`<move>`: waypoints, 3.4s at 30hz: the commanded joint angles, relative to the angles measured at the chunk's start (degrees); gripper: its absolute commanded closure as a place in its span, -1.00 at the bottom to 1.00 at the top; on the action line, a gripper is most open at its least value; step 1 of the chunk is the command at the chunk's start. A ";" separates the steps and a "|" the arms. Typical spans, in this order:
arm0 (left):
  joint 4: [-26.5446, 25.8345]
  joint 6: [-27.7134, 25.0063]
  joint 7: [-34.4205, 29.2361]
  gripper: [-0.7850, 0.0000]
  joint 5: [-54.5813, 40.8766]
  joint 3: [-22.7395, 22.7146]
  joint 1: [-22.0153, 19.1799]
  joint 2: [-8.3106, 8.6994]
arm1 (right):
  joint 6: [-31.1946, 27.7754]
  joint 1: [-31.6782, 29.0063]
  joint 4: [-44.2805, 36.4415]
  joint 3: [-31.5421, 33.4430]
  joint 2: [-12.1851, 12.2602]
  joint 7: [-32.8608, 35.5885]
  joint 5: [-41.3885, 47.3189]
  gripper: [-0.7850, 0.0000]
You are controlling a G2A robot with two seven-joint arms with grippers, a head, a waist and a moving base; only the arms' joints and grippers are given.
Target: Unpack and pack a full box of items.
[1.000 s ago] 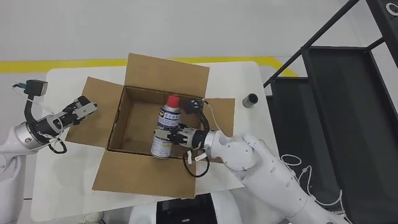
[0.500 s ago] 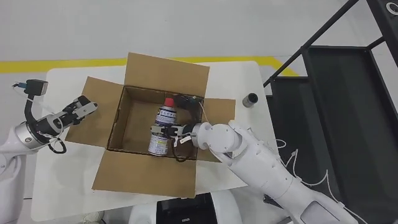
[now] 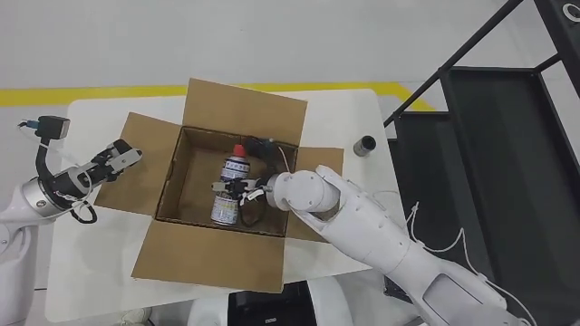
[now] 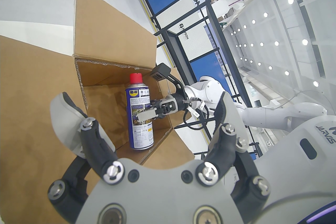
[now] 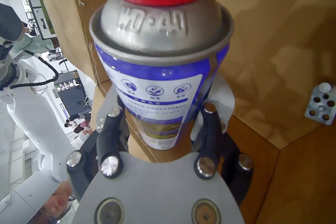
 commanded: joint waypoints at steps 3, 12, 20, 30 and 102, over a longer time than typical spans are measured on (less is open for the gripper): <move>0.00 0.00 0.00 -1.00 0.00 0.00 0.00 0.00 | 0.05 0.14 -0.29 -0.11 -0.19 -0.44 -0.65 -1.00; 0.00 0.00 0.00 -1.00 0.00 0.00 0.00 0.00 | -8.65 -4.84 -9.30 4.29 1.31 -5.03 -4.96 -1.00; 0.00 0.00 0.00 -1.00 0.00 0.00 0.00 0.00 | -26.34 -19.86 -22.44 19.17 5.38 -13.93 -13.41 -1.00; 0.00 0.00 0.00 -1.00 0.00 0.00 0.00 0.00 | -40.52 -33.53 -27.16 33.77 7.57 -25.95 -19.26 -1.00; 0.00 0.00 0.00 -1.00 0.00 0.00 0.00 0.00 | -40.81 -34.21 -27.63 34.28 7.64 -25.73 -19.18 -1.00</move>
